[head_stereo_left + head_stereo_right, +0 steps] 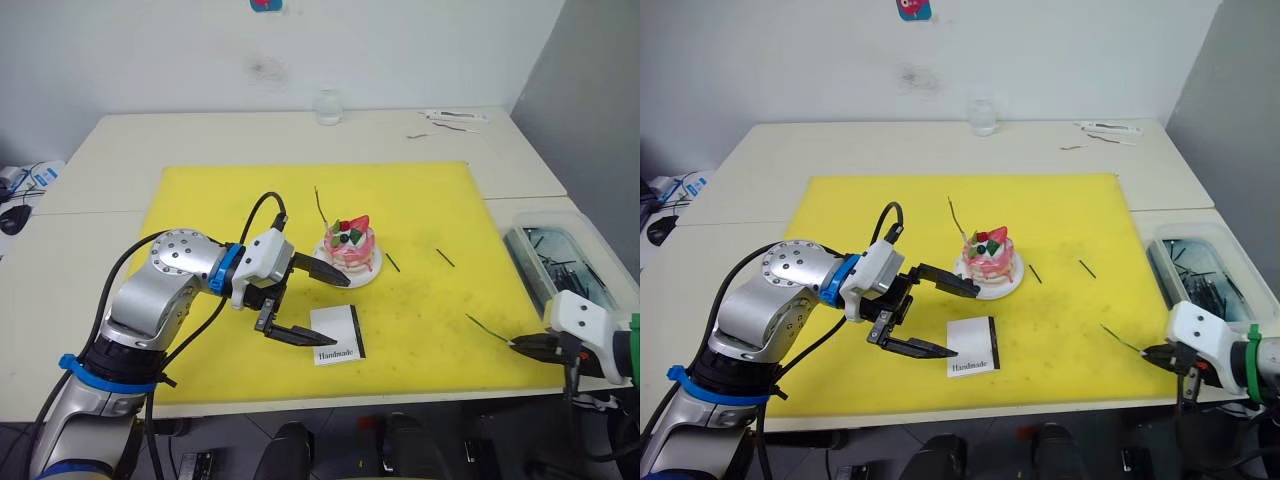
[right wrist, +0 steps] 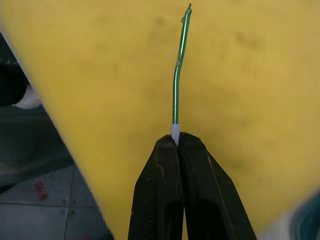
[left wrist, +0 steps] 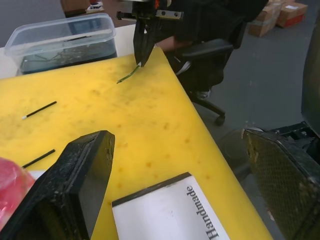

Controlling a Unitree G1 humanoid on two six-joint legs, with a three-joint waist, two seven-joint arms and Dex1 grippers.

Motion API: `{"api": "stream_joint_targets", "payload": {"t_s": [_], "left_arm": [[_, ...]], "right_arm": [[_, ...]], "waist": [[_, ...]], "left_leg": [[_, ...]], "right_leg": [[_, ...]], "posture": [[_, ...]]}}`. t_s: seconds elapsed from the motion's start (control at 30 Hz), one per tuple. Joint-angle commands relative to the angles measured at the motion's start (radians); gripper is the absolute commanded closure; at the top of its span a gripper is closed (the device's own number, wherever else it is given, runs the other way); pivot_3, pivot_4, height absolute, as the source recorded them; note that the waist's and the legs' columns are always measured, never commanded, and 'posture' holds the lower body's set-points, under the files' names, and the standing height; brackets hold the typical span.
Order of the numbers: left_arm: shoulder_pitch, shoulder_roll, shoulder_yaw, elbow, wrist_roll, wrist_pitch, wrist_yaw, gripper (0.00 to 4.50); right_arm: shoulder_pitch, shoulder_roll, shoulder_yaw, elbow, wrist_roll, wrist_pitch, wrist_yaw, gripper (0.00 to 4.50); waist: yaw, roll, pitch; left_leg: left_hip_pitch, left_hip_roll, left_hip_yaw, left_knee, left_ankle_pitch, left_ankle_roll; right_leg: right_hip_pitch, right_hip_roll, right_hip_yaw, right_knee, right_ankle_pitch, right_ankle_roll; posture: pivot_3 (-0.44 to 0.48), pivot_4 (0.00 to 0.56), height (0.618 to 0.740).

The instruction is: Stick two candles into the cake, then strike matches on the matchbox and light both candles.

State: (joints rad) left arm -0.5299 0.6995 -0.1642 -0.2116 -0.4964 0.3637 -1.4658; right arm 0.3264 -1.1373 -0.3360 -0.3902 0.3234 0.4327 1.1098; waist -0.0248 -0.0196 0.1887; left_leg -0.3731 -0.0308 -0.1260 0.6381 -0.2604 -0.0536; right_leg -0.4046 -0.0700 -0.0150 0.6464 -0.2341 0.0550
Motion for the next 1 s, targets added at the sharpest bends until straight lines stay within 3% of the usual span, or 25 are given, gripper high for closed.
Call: {"api": "stream_joint_targets", "payload": {"t_s": [0.03, 0.13, 0.33, 0.53, 0.6, 0.73, 1.0], "left_arm": [[0.001, -0.005, -0.002, -0.012, -0.002, -0.013, 0.007, 0.0], [-0.001, -0.009, -0.005, -0.011, 0.002, -0.015, 0.009, 0.0], [-0.023, -0.015, -0.029, 0.002, 0.029, -0.056, -0.02, 0.0], [-0.056, -0.027, -0.077, 0.015, 0.078, -0.146, -0.061, 0.0], [-0.055, -0.033, -0.086, 0.007, 0.079, -0.152, -0.061, 0.0], [-0.049, -0.045, -0.103, -0.012, 0.105, -0.241, -0.068, 0.0], [-0.065, -0.178, -0.054, -0.037, 0.063, -0.278, 0.076, 0.0]], "right_arm": [[-0.001, -0.022, -0.019, 0.065, -0.047, -0.098, 0.051, 4.48], [-0.012, -0.033, -0.001, 0.114, -0.076, -0.133, 0.074, 4.48], [-0.052, -0.107, 0.007, 0.162, -0.1, -0.136, 0.142, 2.4], [-0.107, -0.176, 0.044, 0.058, -0.071, 0.083, 0.154, 2.4], [-0.149, -0.175, 0.095, 0.013, -0.051, 0.207, 0.123, 2.4], [-0.241, -0.172, 0.19, -0.004, -0.069, 0.265, 0.088, 2.4], [-0.35, -0.179, 0.291, -0.014, -0.065, 0.356, 0.079, 2.4]], "waist": [[-0.002, 0.0, 0.0], [-0.002, 0.0, 0.0], [-0.001, 0.0, 0.0], [-0.002, 0.0, 0.0], [-0.002, 0.0, 0.0], [0.0, 0.0, 0.0], [0.002, 0.0, 0.0]], "left_leg": [[0.001, 0.001, 0.001, 0.001, 0.0, 0.0], [0.002, 0.002, 0.004, 0.003, 0.0, 0.001], [0.002, 0.005, 0.007, 0.006, -0.001, 0.001], [0.002, 0.008, 0.008, 0.006, -0.001, 0.001], [0.002, 0.008, 0.008, 0.006, -0.001, 0.001], [0.001, 0.008, 0.008, 0.006, -0.001, 0.001], [0.001, 0.008, 0.008, 0.006, -0.001, 0.001]], "right_leg": [[0.0, 0.001, 0.001, 0.0, 0.001, 0.0], [0.0, 0.002, 0.004, 0.0, 0.003, 0.0], [0.001, 0.005, 0.006, 0.0, 0.005, -0.003], [0.0, 0.007, 0.007, -0.001, 0.006, -0.003], [0.0, 0.008, 0.007, -0.001, 0.006, -0.003], [0.0, 0.008, 0.007, -0.001, 0.006, -0.002], [0.0, 0.008, 0.007, -0.002, 0.007, -0.001]], "posture": [[0.0, 0.15, 0.74], [0.0, 0.15, 0.74], [0.0, 0.15, 0.74], [0.0, 0.15, 0.74], [0.0, 0.15, 0.74], [0.0, 0.15, 0.74], [0.0, 0.15, 0.74]]}}
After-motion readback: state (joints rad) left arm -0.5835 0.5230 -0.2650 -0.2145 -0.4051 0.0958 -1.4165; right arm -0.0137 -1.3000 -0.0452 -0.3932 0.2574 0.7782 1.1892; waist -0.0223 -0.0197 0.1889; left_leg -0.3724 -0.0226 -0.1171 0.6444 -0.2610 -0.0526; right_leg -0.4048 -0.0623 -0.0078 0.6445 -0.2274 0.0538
